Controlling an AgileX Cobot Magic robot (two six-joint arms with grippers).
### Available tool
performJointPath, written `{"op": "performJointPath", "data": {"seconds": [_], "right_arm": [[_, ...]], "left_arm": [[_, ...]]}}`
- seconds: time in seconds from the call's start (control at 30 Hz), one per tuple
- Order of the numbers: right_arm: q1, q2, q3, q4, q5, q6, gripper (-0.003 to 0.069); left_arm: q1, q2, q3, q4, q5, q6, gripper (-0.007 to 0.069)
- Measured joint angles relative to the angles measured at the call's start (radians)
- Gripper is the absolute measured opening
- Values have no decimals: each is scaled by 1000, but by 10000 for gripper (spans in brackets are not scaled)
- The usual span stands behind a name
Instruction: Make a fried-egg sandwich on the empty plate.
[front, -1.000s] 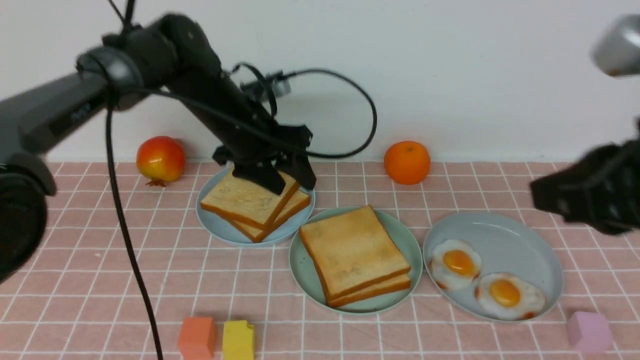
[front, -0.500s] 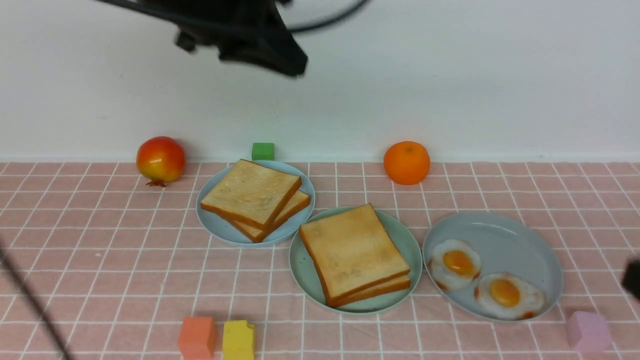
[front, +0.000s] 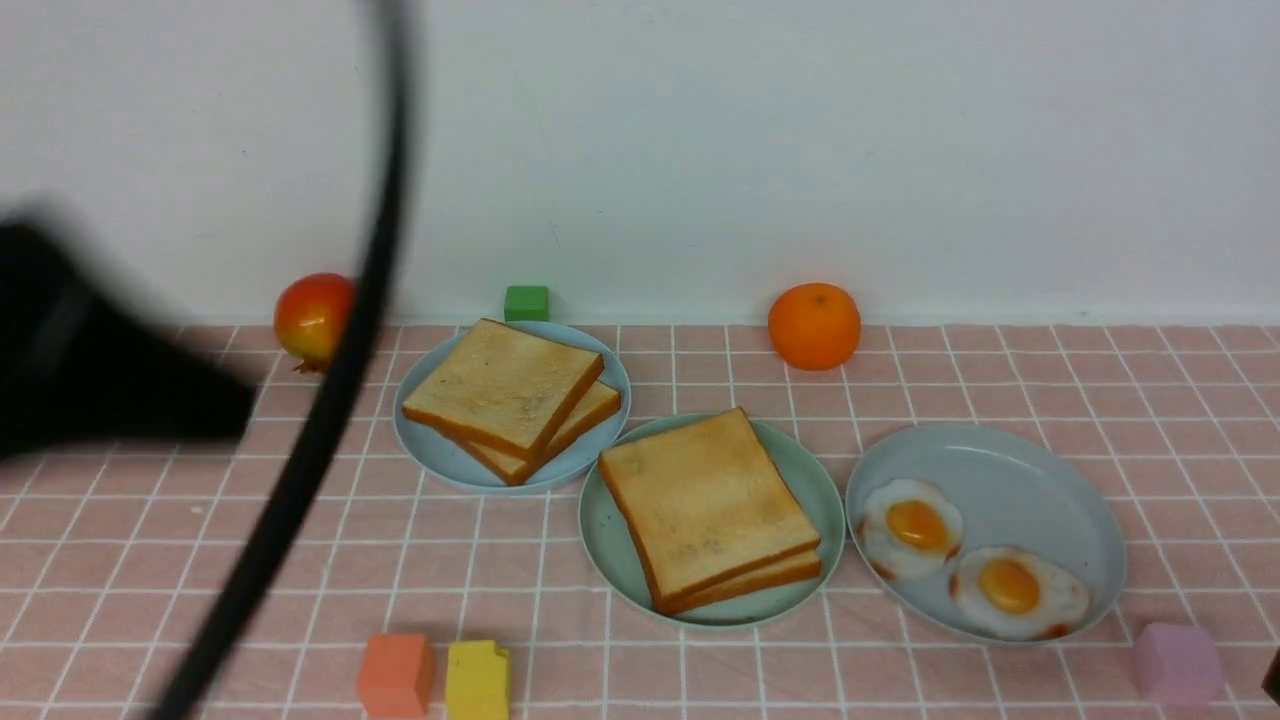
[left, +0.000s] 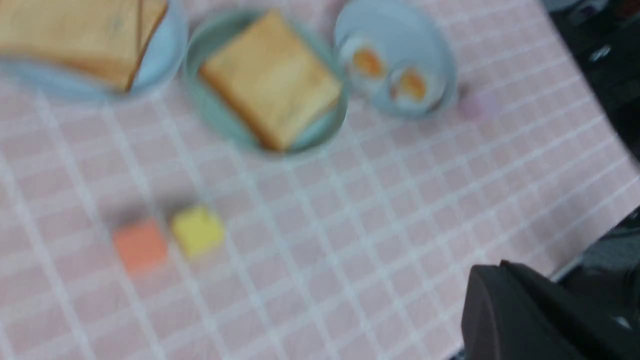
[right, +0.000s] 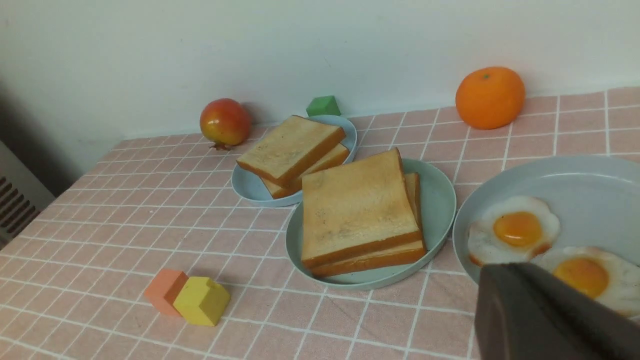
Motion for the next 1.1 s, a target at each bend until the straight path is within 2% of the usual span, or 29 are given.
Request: {"op": "performJointPath", "data": {"seconds": [0.07, 0.27, 0.43, 0.67, 0.7, 0.8, 0.9, 0.97, 1.0, 1.1], "right_arm": [[0, 0, 0, 0, 0, 0, 6], [0, 0, 0, 0, 2, 0, 11], [0, 0, 0, 0, 6, 0, 15], [0, 0, 0, 0, 6, 0, 19], [0, 0, 0, 0, 6, 0, 19], [0, 0, 0, 0, 6, 0, 22], [0, 0, 0, 0, 6, 0, 24], [0, 0, 0, 0, 6, 0, 25], [0, 0, 0, 0, 6, 0, 25], [0, 0, 0, 0, 6, 0, 30]], "left_arm": [[0, -172, 144, 4, -24, -3, 12], [0, -441, 387, 34, -103, -21, 12], [0, -497, 497, 39, -114, -27, 12], [0, -498, 525, 30, -130, -25, 12], [0, -498, 525, 40, -175, -14, 12], [0, -496, 526, 129, -351, 2, 12], [0, -486, 560, 230, -499, -37, 12], [7, -503, 617, 331, -613, -122, 12], [9, -507, 630, 340, -628, -139, 12], [42, -607, 748, 478, -698, -245, 12]]}}
